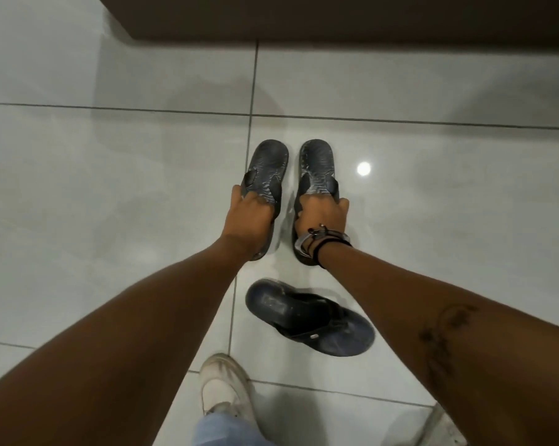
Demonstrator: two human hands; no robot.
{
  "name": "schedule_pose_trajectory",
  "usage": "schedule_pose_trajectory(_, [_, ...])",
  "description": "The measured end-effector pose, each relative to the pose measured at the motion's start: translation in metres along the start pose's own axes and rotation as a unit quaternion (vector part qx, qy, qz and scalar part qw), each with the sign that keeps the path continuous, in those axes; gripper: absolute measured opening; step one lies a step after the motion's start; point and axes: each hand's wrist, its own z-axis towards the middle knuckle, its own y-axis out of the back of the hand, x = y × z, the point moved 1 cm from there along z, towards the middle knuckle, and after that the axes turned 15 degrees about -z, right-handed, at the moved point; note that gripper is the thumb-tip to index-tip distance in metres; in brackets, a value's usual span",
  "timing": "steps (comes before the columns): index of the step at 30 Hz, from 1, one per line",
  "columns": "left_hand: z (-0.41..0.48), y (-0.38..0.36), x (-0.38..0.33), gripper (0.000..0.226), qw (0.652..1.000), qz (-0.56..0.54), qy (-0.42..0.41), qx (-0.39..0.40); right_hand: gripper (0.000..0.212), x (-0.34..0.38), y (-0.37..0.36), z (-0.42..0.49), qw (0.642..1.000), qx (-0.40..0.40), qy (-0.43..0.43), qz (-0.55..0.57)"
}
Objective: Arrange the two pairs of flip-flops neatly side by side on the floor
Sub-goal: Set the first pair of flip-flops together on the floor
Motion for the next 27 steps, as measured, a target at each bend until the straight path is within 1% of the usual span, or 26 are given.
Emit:
schedule_pose_trajectory(3, [-0.012, 0.0, 0.033, 0.007, 1.0, 0.002, 0.024, -0.001, 0.019, 0.039, -0.008, 0.003, 1.0, -0.01, -0.003, -0.014])
schedule_pose_trajectory(5, [-0.02, -0.003, 0.05, 0.004, 0.999, 0.002, 0.042, 0.003, 0.021, 0.061, -0.016, 0.003, 0.999, -0.025, -0.008, -0.03])
schedule_pose_trajectory(10, [-0.035, -0.014, 0.068, 0.005, 0.996, 0.002, 0.082, 0.028, 0.02, 0.089, -0.026, -0.004, 0.999, -0.004, 0.023, -0.043])
schedule_pose_trajectory(12, [-0.039, -0.017, 0.068, 0.004, 0.996, -0.008, 0.087, 0.029, 0.019, 0.09, -0.028, -0.011, 0.999, 0.007, 0.039, -0.03])
schedule_pose_trajectory(14, [-0.042, -0.015, 0.064, 0.003, 0.995, -0.015, 0.09, 0.028, 0.021, 0.086, -0.027, -0.016, 0.999, 0.002, 0.051, -0.009])
schedule_pose_trajectory(16, [-0.046, -0.011, 0.057, 0.006, 0.996, -0.01, 0.089, 0.02, 0.022, 0.075, -0.026, -0.023, 0.998, -0.016, 0.062, 0.012])
schedule_pose_trajectory(19, [-0.052, -0.008, 0.036, 0.013, 0.996, -0.014, 0.085, -0.023, 0.024, 0.042, -0.024, -0.039, 0.995, -0.064, 0.07, 0.022])
schedule_pose_trajectory(21, [-0.061, -0.01, 0.006, 0.015, 0.994, -0.036, 0.095, -0.05, 0.024, 0.003, -0.025, -0.054, 0.997, -0.063, 0.032, 0.018])
schedule_pose_trajectory(23, [-0.073, -0.021, -0.031, 0.022, 0.985, -0.07, 0.149, -0.051, 0.027, -0.046, -0.036, -0.073, 0.998, -0.03, -0.048, -0.007])
schedule_pose_trajectory(24, [-0.078, -0.03, -0.054, 0.026, 0.977, -0.087, 0.193, -0.028, 0.028, -0.076, -0.045, -0.085, 0.994, -0.002, -0.102, -0.023])
schedule_pose_trajectory(25, [-0.084, -0.04, -0.076, 0.03, 0.964, -0.102, 0.245, 0.012, 0.031, -0.105, -0.055, -0.098, 0.985, 0.028, -0.167, -0.039])
schedule_pose_trajectory(27, [-0.092, -0.06, -0.119, 0.037, 0.924, -0.136, 0.338, 0.116, 0.048, -0.156, -0.072, -0.125, 0.946, 0.093, -0.309, -0.033])
